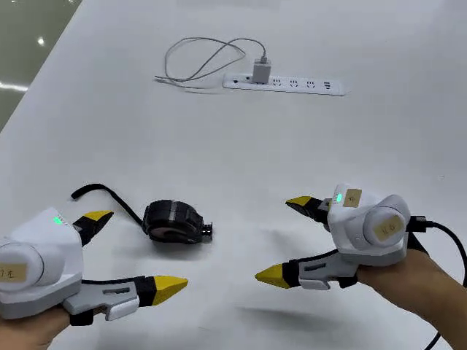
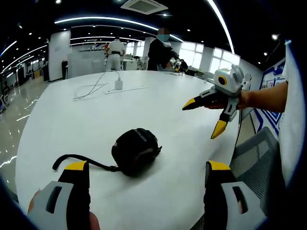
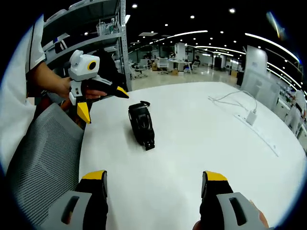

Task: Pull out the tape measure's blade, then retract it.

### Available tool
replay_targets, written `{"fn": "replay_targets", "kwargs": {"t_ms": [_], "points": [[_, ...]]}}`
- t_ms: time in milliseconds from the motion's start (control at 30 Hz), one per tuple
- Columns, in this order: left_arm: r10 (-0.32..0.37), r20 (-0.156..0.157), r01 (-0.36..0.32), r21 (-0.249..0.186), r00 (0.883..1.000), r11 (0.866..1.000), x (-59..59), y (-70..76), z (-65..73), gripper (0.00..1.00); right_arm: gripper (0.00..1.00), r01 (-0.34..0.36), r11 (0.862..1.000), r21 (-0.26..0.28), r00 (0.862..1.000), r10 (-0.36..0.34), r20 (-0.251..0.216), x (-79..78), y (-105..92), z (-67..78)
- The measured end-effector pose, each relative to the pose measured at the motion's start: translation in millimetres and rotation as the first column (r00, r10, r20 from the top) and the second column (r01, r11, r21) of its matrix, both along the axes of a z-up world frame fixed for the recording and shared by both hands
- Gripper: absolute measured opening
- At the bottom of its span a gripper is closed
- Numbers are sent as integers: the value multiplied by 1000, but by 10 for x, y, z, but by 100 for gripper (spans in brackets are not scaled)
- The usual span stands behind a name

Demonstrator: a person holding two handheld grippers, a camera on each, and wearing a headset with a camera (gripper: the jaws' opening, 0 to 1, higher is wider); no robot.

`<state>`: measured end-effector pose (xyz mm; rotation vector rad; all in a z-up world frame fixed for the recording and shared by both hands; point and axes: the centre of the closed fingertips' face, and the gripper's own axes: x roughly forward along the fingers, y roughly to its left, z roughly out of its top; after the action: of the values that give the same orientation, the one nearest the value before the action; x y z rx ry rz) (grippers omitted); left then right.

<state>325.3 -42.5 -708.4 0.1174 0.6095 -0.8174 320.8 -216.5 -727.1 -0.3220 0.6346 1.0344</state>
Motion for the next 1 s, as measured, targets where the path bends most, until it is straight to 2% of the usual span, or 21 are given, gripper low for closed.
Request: {"fn": "replay_targets", "kwargs": {"t_ms": [400, 767, 1000], "points": [[-13, 5, 13, 45, 1000, 999, -66, 317, 25, 99, 81, 97, 995, 35, 995, -98, 16, -63, -321, 129], [-41, -4, 41, 80, 999, 996, -158, 509, 5, 99, 86, 146, 989, 17, 989, -147, 5, -240, -593, 122], [-47, -23, 49, 92, 999, 995, -239, 630, -36, 99, 88, 168, 986, 5, 986, -168, -5, -379, -742, 101]]}}
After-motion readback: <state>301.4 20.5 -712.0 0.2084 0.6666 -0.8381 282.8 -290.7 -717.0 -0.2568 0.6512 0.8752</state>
